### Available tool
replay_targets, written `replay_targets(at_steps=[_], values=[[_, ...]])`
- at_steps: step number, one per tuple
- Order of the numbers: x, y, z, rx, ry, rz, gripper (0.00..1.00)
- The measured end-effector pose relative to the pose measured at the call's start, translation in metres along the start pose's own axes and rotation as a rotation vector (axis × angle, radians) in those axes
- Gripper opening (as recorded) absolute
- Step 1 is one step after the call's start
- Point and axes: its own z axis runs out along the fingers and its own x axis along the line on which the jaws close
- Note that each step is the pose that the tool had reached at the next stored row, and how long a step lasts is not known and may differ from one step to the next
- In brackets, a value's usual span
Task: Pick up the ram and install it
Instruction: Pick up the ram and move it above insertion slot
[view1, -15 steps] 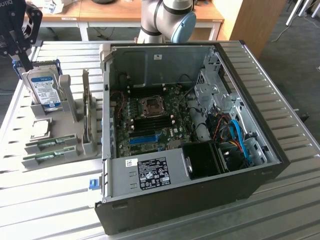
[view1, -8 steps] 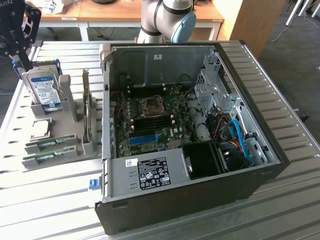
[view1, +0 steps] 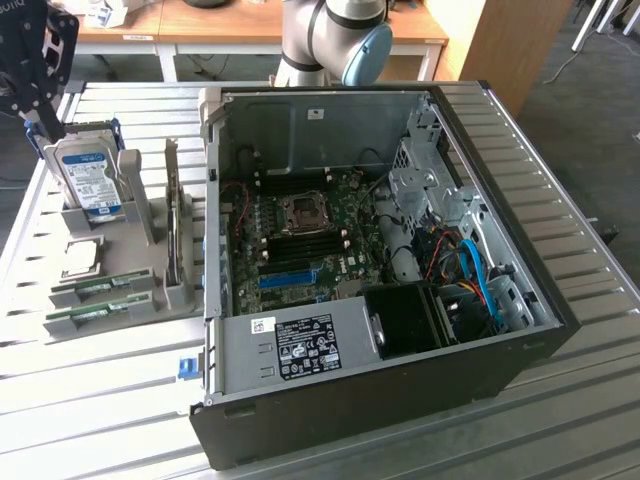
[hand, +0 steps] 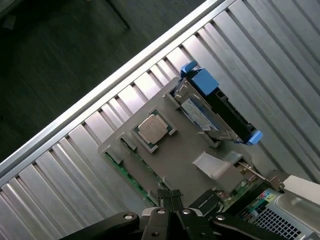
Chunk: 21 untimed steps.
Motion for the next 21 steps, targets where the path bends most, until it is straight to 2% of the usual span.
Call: replay_targets(at_steps=[21], values=[[0.0001,0.0001,0.0000,-0.0095,0.0099,-0.297,0.11]])
